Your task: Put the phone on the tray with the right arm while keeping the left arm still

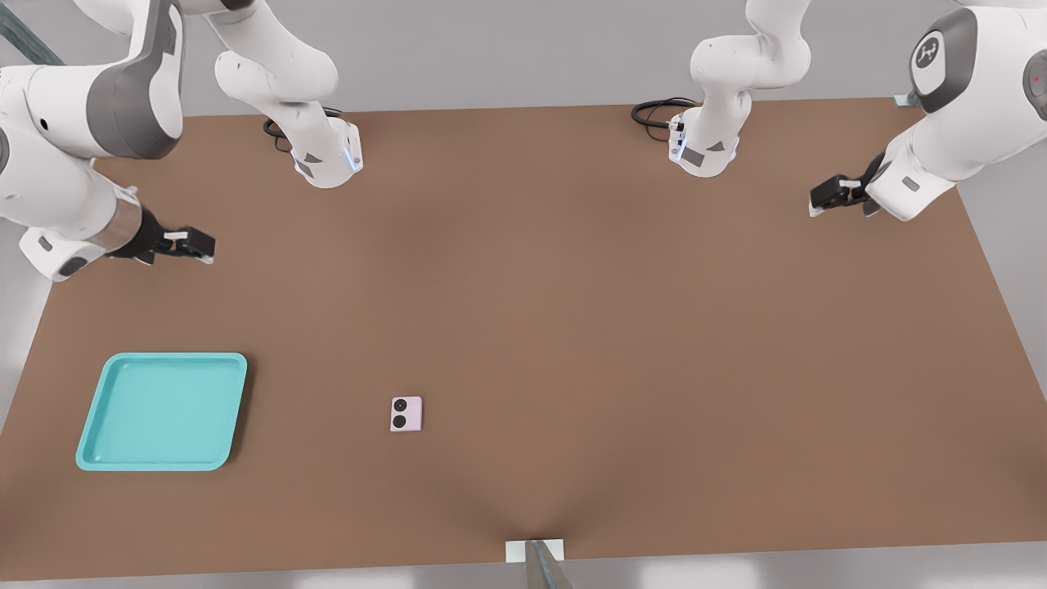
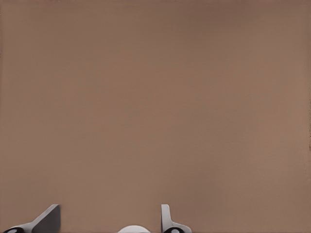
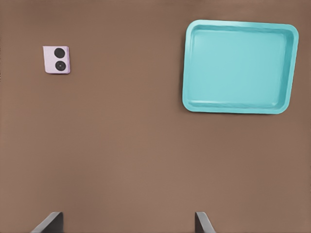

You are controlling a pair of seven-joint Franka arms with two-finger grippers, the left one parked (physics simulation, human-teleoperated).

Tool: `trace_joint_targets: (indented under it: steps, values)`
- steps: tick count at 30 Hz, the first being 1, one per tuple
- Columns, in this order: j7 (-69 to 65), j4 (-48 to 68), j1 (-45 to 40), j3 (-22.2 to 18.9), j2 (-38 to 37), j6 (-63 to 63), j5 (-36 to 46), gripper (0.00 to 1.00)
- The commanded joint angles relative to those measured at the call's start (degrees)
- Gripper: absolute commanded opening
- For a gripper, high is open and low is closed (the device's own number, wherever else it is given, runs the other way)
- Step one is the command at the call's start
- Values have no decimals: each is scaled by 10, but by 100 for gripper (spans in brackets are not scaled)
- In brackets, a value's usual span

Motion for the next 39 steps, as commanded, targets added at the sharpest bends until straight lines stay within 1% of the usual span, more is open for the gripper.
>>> trace_joint_targets:
  steps: [1,2,3,4,5,7,9,10,11,12,13,15,17,19,21,23,26,31,32,39]
  values:
    - [12,-1,5,1,2,82,-2,100]
    - [12,0,6,1,8,83,-1,100]
    - [14,3,6,1,47,87,17,100]
    - [13,-2,16,3,78,160,15,100]
    - [15,-2,30,3,119,203,0,100]
    - [27,-2,50,3,201,301,-1,100]
    - [103,-5,78,3,266,375,-10,100]
    - [127,-7,82,3,284,391,-10,100]
    - [142,-38,91,3,312,470,-9,100]
    - [156,-49,101,3,328,508,-10,100]
    - [192,-49,107,3,347,522,-9,100]
    - [225,-47,137,2,369,546,-10,100]
    - [286,-48,165,2,372,546,-34,100]
    - [334,-42,178,2,373,547,-34,100]
    - [337,-17,178,2,404,550,-33,100]
    - [355,-15,178,10,422,590,-33,100]
    - [363,-14,178,22,430,612,-31,100]
    - [362,-11,177,21,447,624,-29,100]
    - [362,-15,175,21,450,645,-29,100]
    - [360,-17,174,21,467,646,-31,100]
